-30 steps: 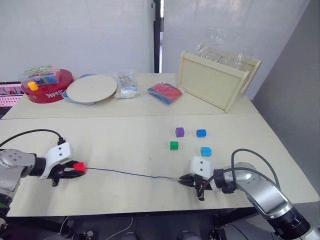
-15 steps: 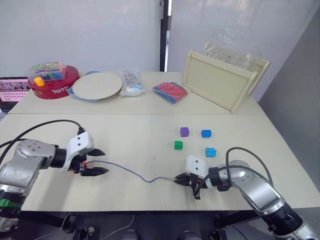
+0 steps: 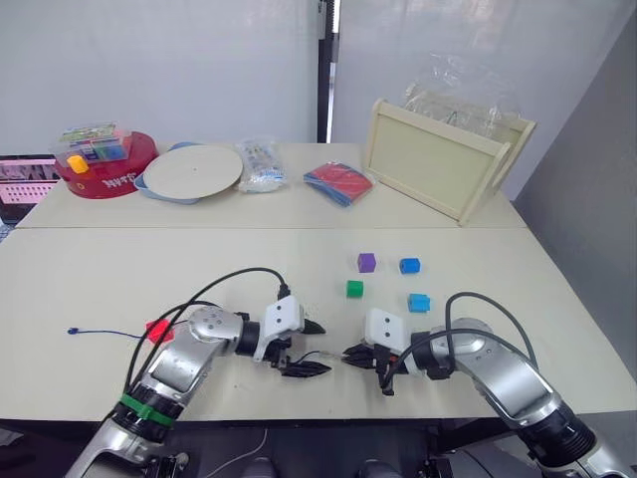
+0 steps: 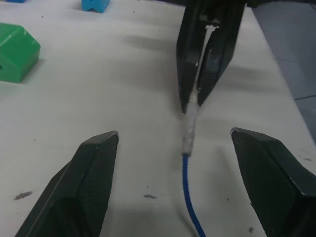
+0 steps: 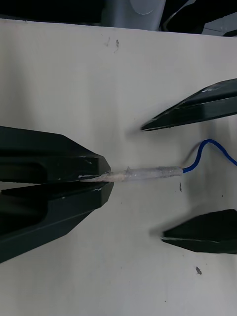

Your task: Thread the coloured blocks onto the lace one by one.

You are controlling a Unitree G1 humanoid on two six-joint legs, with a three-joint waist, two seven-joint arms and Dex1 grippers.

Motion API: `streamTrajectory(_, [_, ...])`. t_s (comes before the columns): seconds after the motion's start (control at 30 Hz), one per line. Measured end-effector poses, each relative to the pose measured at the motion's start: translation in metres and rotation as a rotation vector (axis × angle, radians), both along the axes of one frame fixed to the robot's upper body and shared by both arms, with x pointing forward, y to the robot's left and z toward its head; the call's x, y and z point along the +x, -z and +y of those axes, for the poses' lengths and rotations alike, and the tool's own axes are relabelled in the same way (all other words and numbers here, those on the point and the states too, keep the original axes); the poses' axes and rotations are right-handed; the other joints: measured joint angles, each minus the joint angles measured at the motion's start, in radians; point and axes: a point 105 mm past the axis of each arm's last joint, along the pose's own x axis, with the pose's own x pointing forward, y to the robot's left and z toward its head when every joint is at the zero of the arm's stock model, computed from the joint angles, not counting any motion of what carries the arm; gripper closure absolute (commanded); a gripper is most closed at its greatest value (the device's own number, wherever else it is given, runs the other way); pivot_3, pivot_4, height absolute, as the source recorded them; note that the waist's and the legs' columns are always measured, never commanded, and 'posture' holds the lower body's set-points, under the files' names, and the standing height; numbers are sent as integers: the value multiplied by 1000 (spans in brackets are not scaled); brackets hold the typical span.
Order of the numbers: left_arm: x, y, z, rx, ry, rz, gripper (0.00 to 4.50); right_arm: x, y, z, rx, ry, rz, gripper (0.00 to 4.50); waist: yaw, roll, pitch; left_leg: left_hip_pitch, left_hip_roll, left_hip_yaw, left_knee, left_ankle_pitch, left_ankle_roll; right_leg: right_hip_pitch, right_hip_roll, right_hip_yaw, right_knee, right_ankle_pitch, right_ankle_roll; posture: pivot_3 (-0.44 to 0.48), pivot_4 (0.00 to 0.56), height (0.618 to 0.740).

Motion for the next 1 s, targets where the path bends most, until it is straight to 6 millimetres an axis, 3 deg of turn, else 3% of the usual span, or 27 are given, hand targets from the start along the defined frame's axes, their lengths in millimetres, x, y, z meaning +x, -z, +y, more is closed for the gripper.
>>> streamTrajectory(0.37, [-1, -1, -5, -37, 22, 21, 4470, -1, -1, 0, -5, 7, -3, 4500, 2, 0, 0, 0, 0, 0, 1, 0, 0, 0, 0, 0, 0, 0, 0, 0, 150, 740])
streamTrajectory(0.77, [-4, -1, -8, -56, 24, 72, 4470, -3, 0, -4, -18, 12, 1, 4500, 2, 0, 0, 0, 0, 0, 1, 0, 0, 0, 0, 0, 0, 0, 0, 0, 150, 740])
streamTrajectory(1.0, [-3, -4, -4, -66, 13, 67, 4500, -9, -2, -8, 88, 155, 59, 2248, 4, 0, 0, -1, 0, 0, 2, 0, 0, 0, 0, 0, 0, 0, 0, 0, 150, 740])
